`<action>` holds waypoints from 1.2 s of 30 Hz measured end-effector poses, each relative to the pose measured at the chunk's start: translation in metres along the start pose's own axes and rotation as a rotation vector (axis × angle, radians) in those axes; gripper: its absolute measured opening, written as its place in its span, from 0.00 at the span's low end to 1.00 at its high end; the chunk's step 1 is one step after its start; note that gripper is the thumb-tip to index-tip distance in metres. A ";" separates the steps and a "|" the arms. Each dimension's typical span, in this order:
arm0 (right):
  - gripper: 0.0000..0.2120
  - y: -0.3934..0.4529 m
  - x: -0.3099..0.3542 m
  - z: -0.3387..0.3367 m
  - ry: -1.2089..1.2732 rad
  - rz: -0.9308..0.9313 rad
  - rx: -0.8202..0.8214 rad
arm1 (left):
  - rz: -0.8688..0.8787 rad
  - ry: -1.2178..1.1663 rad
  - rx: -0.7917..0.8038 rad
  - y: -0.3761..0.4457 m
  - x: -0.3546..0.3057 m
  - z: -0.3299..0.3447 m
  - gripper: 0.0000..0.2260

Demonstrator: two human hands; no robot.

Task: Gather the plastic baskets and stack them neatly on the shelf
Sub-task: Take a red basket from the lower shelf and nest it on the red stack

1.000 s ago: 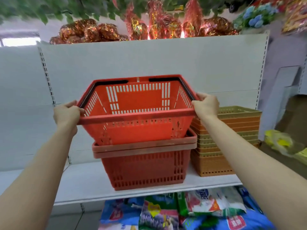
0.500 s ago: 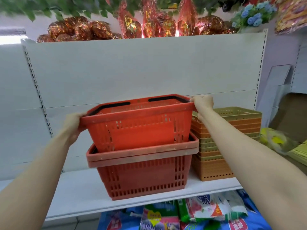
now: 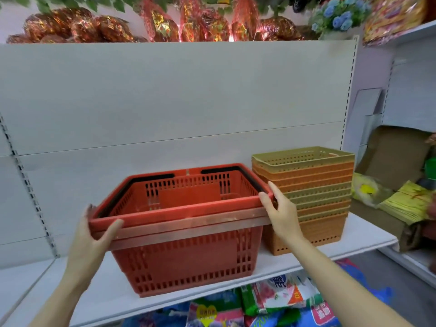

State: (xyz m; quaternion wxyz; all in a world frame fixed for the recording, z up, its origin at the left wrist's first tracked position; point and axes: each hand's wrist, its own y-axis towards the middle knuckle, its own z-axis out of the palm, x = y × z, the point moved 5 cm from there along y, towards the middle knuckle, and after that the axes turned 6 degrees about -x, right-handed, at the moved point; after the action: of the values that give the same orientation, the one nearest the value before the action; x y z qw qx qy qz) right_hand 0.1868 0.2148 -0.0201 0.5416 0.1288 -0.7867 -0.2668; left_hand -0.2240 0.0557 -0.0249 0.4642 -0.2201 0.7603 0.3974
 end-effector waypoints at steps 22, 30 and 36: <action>0.31 0.086 -0.050 -0.038 -0.742 -0.406 -0.026 | 0.158 -0.016 -0.120 -0.003 0.006 0.036 0.53; 0.34 0.089 -0.055 -0.025 -0.771 -0.422 0.027 | 0.102 0.041 -0.180 -0.012 -0.004 0.040 0.57; 0.32 0.087 -0.050 -0.046 -0.683 -0.513 0.036 | 0.067 0.028 -0.123 -0.017 -0.004 0.031 0.60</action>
State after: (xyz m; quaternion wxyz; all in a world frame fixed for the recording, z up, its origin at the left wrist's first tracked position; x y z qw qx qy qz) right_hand 0.2558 0.2987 0.0018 0.1636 0.2339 -0.8679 -0.4066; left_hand -0.1939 0.0705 -0.0363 0.4255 -0.2283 0.7479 0.4556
